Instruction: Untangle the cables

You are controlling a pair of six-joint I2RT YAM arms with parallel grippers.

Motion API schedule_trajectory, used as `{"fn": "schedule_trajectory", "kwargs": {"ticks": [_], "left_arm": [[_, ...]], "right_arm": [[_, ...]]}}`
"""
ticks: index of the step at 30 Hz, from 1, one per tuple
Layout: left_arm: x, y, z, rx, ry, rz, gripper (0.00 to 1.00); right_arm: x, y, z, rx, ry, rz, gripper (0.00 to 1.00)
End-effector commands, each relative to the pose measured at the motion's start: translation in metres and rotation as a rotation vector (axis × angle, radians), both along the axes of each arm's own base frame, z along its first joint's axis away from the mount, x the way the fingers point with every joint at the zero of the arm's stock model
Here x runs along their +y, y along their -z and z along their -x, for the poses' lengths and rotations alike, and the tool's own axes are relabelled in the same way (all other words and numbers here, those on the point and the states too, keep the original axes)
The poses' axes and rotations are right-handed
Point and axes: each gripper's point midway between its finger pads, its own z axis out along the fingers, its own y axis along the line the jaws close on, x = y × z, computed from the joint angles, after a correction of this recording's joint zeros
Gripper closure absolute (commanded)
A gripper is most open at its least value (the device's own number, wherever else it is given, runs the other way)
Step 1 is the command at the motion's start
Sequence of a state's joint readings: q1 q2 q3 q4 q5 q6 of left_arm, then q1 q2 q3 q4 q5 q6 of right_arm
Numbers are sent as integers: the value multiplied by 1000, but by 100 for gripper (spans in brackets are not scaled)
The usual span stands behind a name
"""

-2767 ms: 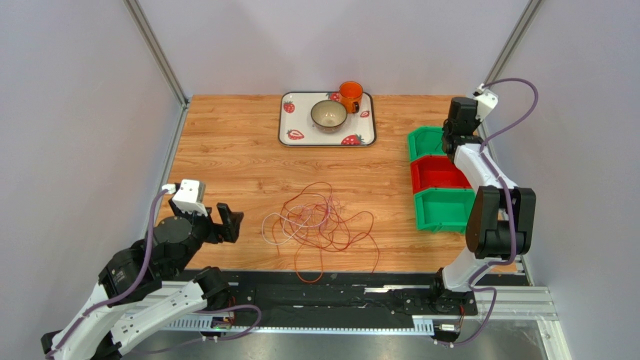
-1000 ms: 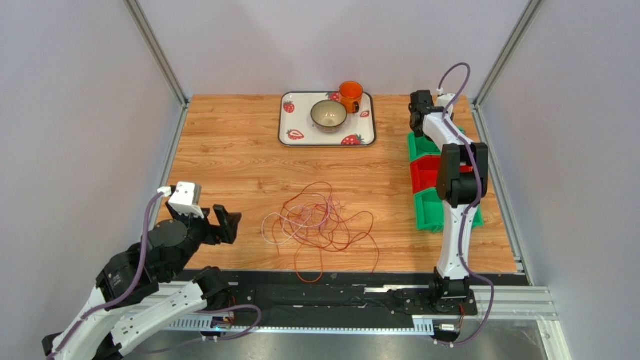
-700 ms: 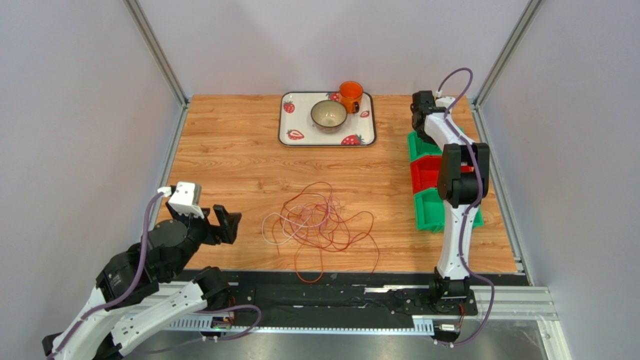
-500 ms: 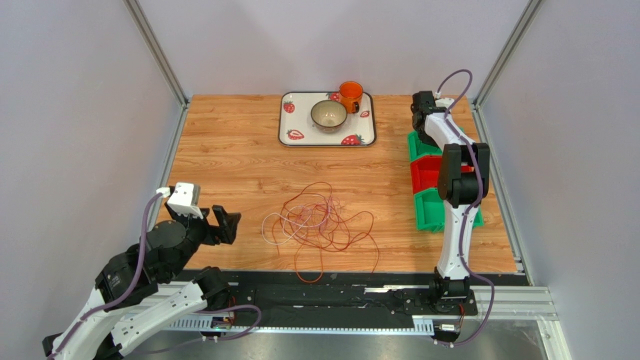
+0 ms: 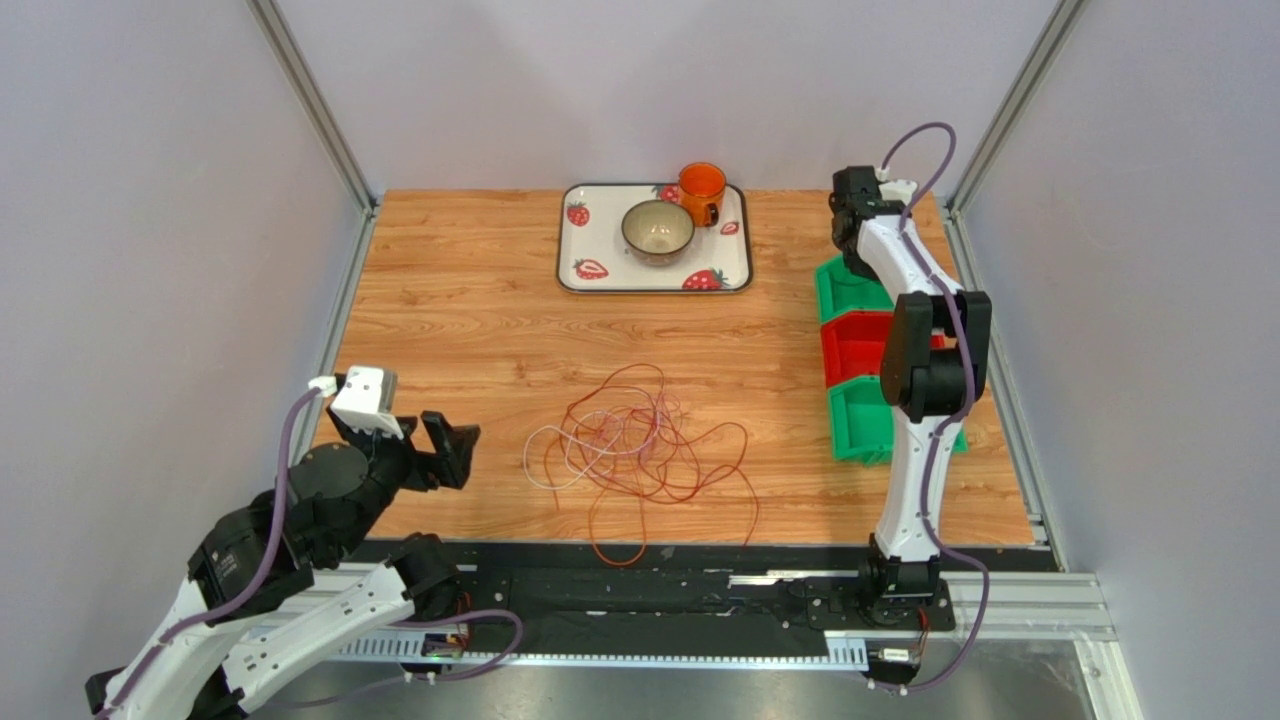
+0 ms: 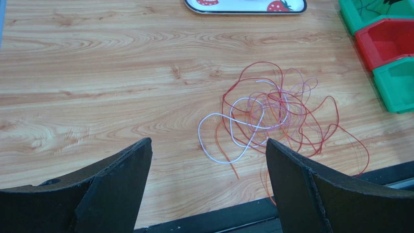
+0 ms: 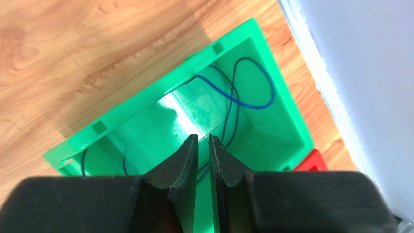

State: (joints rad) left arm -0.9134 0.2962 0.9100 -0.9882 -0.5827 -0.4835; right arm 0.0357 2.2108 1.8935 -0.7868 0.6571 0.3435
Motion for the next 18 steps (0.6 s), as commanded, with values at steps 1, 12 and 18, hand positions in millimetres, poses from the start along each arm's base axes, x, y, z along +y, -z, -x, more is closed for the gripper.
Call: {"fn": "schedule_trajectory", "kwargs": {"ticks": [1,12,18], "left_arm": [[1,-6,-3,-30,-9,10,5],[1,-6,-3,-29,-11,10,5],[1,-6,-3,-31,-10,9,5]], "right_arm": [[-7,-62,-7,-115,8,27,80],[9,-106,5,-195,-39,-67,83],[39,-116,19,-227,-116,-204,88]]}}
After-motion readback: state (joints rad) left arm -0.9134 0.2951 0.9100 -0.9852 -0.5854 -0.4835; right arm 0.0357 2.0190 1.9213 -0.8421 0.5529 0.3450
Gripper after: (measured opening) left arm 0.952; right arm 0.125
